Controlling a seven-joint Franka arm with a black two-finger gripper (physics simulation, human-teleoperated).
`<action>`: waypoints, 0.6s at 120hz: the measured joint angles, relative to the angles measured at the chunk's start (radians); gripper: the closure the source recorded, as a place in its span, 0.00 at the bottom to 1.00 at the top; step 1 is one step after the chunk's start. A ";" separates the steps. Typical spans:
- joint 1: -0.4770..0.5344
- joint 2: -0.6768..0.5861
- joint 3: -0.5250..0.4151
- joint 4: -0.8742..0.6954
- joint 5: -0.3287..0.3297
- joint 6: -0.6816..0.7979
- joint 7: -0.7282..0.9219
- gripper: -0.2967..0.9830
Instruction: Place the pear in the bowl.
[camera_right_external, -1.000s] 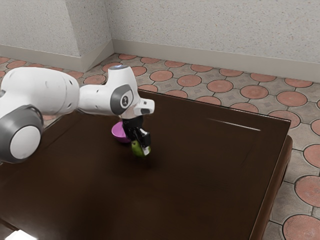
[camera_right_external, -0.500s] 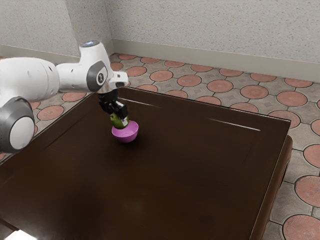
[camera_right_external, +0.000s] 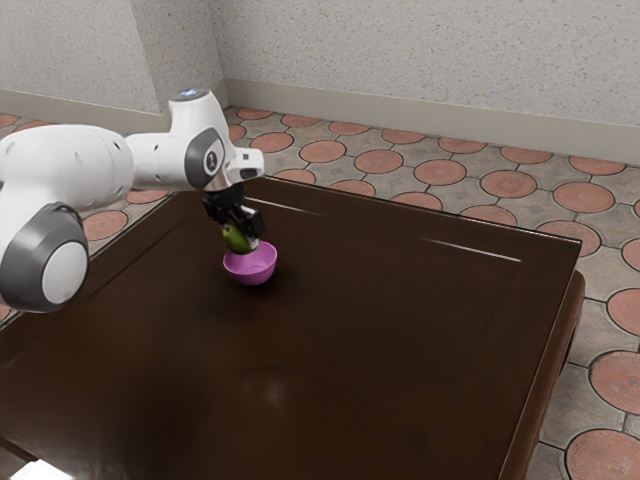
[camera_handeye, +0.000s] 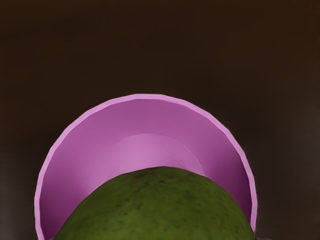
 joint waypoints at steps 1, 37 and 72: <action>0.000 0.000 0.000 0.000 0.000 0.000 0.001 0.41; -0.034 -0.085 0.002 -0.001 0.052 -0.048 0.037 0.28; -0.192 -0.393 0.002 -0.005 0.203 -0.314 -0.025 0.24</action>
